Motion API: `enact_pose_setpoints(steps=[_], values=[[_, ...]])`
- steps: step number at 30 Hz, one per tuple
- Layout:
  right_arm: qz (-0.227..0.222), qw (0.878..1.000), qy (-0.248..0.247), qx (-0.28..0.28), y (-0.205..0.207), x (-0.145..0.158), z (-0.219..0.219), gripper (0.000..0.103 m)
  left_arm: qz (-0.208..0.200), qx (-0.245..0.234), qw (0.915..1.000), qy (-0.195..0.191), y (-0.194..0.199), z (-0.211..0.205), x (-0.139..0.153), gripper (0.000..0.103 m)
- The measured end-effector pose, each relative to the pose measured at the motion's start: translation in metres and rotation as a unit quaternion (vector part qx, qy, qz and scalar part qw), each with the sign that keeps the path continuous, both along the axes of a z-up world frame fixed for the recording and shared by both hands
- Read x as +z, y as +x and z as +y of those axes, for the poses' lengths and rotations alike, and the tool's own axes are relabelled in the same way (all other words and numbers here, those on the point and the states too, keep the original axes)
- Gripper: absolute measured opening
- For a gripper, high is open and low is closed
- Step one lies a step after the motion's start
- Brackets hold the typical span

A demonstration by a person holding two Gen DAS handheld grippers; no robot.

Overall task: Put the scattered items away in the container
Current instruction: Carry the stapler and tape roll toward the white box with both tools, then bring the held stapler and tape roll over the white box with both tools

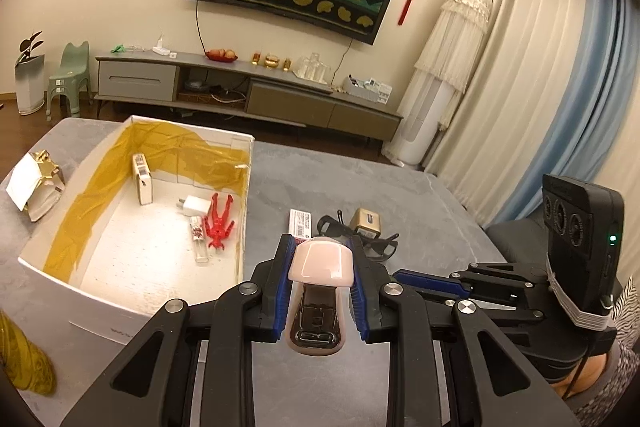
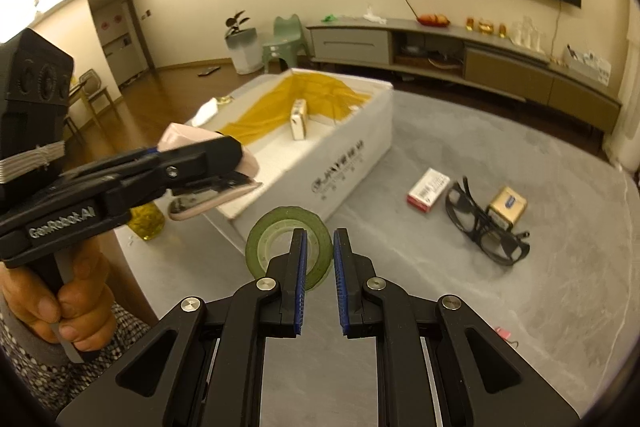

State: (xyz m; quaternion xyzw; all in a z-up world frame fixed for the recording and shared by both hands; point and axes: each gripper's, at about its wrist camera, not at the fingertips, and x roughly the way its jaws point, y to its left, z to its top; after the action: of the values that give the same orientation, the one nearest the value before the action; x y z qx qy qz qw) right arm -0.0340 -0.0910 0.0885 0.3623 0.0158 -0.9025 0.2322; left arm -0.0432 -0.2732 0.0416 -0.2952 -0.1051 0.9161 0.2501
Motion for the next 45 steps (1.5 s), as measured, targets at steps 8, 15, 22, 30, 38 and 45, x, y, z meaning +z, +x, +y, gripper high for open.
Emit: enact_pose_setpoints(steps=[8,15,22,30,38,45], values=[[0.015,1.0,-0.021,0.004,0.014,0.019,-0.019,0.014,0.01,0.018,0.9995,0.023,0.004,-0.024,0.01,0.027],[0.026,0.999,-0.032,0.01,0.017,0.032,-0.04,0.014,0.019,0.034,0.9984,0.042,0.005,-0.05,0.016,0.027],[0.034,0.999,-0.03,0.022,0.007,0.043,-0.064,0.014,0.011,0.059,0.996,0.066,-0.003,-0.079,0.012,0.027],[0.038,0.998,-0.015,0.039,-0.012,0.048,-0.092,0.014,0.007,0.085,0.9925,0.088,-0.019,-0.105,0.004,0.027],[0.036,0.998,-0.004,0.044,-0.037,0.048,-0.103,0.014,-0.016,0.104,0.9893,0.101,-0.045,-0.13,-0.009,0.027],[0.033,0.998,0.005,0.054,-0.061,0.049,-0.115,0.014,-0.012,0.111,0.9881,0.105,-0.053,-0.142,-0.006,0.027]])
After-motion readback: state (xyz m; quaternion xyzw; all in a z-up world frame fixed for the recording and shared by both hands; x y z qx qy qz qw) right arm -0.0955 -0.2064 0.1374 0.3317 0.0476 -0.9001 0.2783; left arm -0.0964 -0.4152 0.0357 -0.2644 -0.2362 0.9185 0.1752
